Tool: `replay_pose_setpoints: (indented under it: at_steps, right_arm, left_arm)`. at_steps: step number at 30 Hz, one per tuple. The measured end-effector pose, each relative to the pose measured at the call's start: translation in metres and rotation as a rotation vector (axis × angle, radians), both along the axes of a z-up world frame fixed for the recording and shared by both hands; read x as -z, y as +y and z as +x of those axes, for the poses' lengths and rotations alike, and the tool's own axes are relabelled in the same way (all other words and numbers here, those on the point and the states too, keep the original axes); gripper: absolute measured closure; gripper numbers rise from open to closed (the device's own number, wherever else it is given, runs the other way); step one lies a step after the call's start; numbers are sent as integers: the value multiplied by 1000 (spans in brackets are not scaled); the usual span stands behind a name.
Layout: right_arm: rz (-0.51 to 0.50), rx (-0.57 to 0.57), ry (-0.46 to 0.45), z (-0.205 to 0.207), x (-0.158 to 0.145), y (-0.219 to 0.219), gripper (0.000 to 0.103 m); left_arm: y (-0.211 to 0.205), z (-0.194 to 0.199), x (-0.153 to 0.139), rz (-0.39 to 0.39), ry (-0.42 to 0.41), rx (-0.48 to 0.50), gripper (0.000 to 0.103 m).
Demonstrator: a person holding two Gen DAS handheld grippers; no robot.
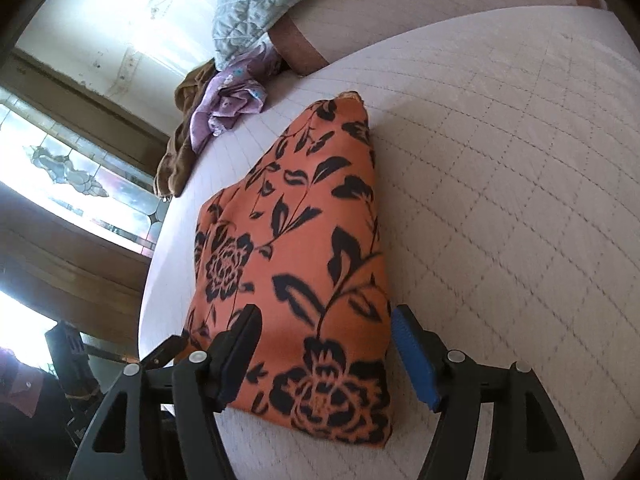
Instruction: Fold small clothes
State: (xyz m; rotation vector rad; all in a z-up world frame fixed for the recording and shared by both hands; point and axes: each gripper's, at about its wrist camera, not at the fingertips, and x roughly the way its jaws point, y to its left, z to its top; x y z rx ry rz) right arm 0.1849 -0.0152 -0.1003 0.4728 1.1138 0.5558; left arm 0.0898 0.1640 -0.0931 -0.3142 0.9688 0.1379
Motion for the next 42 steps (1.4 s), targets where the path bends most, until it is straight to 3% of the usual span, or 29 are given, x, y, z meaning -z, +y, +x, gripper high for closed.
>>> replay_pose_setpoints:
  at_steps: [6, 10, 13, 14, 15, 18, 21, 25, 26, 27, 28, 29, 31, 36, 42]
  right_arm:
    - [23, 3, 33, 23, 10, 4, 32]
    - [31, -13, 34, 35, 13, 10, 32]
    - [23, -31, 61, 46, 24, 19, 32]
    - [24, -42, 72, 49, 28, 22, 32]
    - [26, -55, 81, 51, 31, 26, 32]
    - [-26, -78, 59, 52, 30, 36, 42]
    - [-75, -97, 36, 51, 26, 43, 43]
    - [2, -65, 68, 54, 34, 36, 34]
    - [18, -59, 79, 55, 36, 36, 36]
    - [11, -62, 75, 56, 36, 37, 38]
    - [-4, -63, 73, 56, 34, 39, 45]
    - [-11, -64, 68, 55, 29, 41, 54]
    - [-36, -75, 22, 50, 12, 43, 59]
    - [-101, -70, -123, 33, -40, 28, 61]
    - [-76, 48, -207, 46, -75, -48, 61]
  left_arm:
    - [9, 12, -4, -35, -19, 8, 41]
    - [21, 25, 2, -104, -44, 1, 25]
    - [28, 46, 35, -97, 61, 28, 25]
    - [29, 47, 40, -108, 59, 36, 25]
    - [30, 47, 41, -109, 35, 42, 27]
    - [31, 46, 41, -175, 22, 93, 53]
    - [34, 46, 42, -182, 20, 88, 49]
    - [39, 43, 43, -176, 16, 89, 44]
    - [41, 43, 42, -174, 18, 95, 48]
    - [43, 43, 42, -193, 17, 108, 62]
    - [42, 42, 37, -183, 12, 113, 71]
    - [39, 40, 32, -162, 1, 119, 73]
    - [33, 34, 22, -126, -26, 123, 77]
    - [4, 23, -9, -135, -115, 167, 77]
    - [-38, 34, -36, -141, -206, 263, 77]
